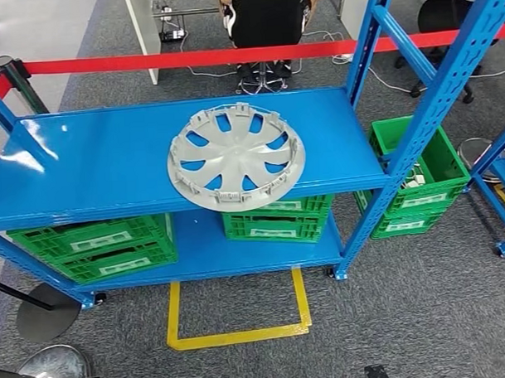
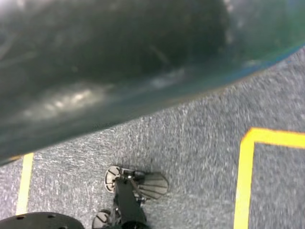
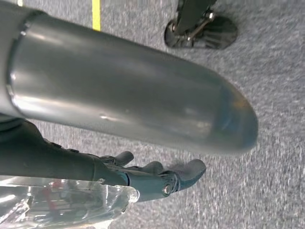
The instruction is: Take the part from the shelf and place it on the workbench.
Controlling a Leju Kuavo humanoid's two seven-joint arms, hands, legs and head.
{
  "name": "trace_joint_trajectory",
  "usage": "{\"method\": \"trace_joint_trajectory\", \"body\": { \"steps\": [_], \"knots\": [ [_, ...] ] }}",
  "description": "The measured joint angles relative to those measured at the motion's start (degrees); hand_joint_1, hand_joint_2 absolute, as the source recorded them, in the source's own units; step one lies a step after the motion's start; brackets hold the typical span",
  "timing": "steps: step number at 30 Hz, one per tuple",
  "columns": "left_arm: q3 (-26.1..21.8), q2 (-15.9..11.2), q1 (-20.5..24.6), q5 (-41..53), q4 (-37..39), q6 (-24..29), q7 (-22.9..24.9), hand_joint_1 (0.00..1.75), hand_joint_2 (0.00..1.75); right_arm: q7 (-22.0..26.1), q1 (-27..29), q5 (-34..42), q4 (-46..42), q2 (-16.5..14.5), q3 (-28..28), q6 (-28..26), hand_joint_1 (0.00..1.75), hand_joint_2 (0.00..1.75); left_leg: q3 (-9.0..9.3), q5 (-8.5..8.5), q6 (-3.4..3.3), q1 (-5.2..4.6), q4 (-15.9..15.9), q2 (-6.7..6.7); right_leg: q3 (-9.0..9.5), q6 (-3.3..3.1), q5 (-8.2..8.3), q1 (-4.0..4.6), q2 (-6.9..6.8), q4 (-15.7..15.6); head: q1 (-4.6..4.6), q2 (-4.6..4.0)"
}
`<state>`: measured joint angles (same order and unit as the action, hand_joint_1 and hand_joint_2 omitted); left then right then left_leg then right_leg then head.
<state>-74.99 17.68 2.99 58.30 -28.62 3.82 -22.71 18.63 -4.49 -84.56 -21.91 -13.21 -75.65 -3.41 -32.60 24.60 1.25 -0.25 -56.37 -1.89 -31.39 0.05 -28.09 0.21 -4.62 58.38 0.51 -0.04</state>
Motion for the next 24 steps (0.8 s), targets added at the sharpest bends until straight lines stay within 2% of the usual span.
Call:
{"method": "trace_joint_trajectory", "body": {
  "steps": [1, 3, 5, 7, 10, 13, 17, 24],
  "knots": [
    [-0.2, 0.1, 0.0, 0.0, 0.0, 0.3, 0.2, 0.00, 0.00, 0.0, 0.0, 0.2, 0.0, 0.0, 0.0, 0.2, 0.00, 0.00, -0.01, 0.00, -0.13, -0.05, 0.0, 0.00, 0.08, 0.30, 0.23, -0.02, 0.03, -0.2, -0.01, 0.00],
    [-0.5, 0.2, 0.1, 0.0, -0.1, 0.7, 0.5, 0.00, 0.87, -0.1, 0.0, 0.6, 0.1, 0.0, 0.0, 0.5, 0.00, 0.00, -0.02, 0.04, -0.39, -0.07, 0.0, -0.02, 0.24, 0.84, 0.47, -0.05, 0.07, -0.6, 0.00, 0.00],
    [-0.6, 0.2, 0.1, 0.0, -0.1, 0.9, 0.8, 0.00, 1.75, -0.1, 0.0, 1.1, 0.1, 0.0, -0.1, 0.6, 0.00, 0.87, -0.02, 0.08, -0.55, -0.09, 0.0, -0.03, 0.34, 1.17, 0.59, -0.08, 0.09, -0.8, -0.01, 0.00],
    [-0.6, 0.2, 0.1, 0.2, -0.1, 1.2, 1.5, 0.00, 1.75, 0.0, 0.0, 1.9, 0.1, 0.1, -0.2, 0.9, 0.00, 1.75, -0.02, 0.11, -0.65, -0.12, -0.1, -0.03, 0.36, 1.40, 0.64, -0.13, 0.09, -0.8, -0.02, 0.00],
    [0.4, 0.0, 0.0, -0.3, -0.3, 1.3, 3.0, 0.00, 1.75, 0.2, 0.2, 3.8, 0.2, 0.3, 0.8, 1.4, 0.00, 1.75, -0.02, 0.11, -0.75, -0.14, -0.1, -0.03, 0.45, 1.75, 0.67, -0.18, 0.09, -0.9, -0.03, 0.00],
    [2.5, -0.4, -0.3, -2.4, -0.3, 1.2, 4.1, 0.00, 1.75, -0.3, 0.6, 7.0, 0.2, 0.7, 3.0, 1.4, 0.00, 1.75, -0.02, 0.03, -0.84, -0.11, -0.1, -0.03, 0.72, 1.84, 0.69, -0.18, 0.10, -0.9, -0.04, 0.00],
    [6.1, -1.2, -0.9, -5.8, -0.3, 0.9, 5.2, 0.00, 0.00, -1.4, 1.2, 11.7, 0.3, 1.4, 6.5, 1.5, 0.00, 0.00, -0.02, -0.04, -0.82, -0.06, -0.1, -0.04, 0.84, 1.84, 0.70, -0.15, 0.12, -0.8, -0.05, 0.00],
    [12.9, -2.5, -1.9, -11.5, -0.3, 0.4, 7.1, 0.00, 0.00, -3.2, 2.4, 19.7, 0.3, 2.6, 13.2, 1.5, 0.00, 0.00, 0.00, -0.07, -0.77, 0.04, -0.1, -0.04, 0.58, 1.82, 0.68, -0.06, 0.12, -0.8, -0.04, 0.00]
  ]
}}
